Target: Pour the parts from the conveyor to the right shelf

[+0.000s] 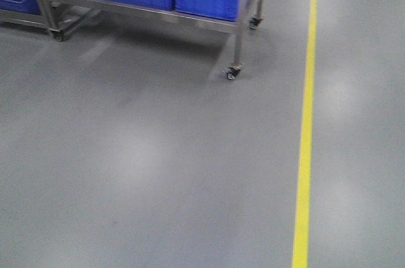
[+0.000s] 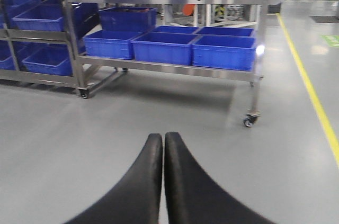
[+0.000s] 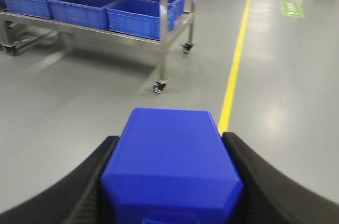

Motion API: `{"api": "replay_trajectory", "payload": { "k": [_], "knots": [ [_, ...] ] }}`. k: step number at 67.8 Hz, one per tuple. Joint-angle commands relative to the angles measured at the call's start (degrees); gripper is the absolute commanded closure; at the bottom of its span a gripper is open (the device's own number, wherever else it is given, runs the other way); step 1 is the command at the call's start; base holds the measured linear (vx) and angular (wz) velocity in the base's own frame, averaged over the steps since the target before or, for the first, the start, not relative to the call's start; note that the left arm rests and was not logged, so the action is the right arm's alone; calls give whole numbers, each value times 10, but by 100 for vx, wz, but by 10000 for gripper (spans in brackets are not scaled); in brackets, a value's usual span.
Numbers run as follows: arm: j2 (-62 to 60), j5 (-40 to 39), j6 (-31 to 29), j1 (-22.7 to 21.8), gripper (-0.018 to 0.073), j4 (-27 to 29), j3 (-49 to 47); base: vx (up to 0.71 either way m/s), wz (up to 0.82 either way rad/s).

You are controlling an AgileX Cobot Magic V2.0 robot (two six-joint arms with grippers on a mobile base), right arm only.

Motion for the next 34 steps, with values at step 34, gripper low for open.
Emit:
{"api": "replay_trajectory", "payload": {
  "k": [34],
  "knots": [
    [5,-47,1,-2,565,1,-16,61,32]
  ]
}}
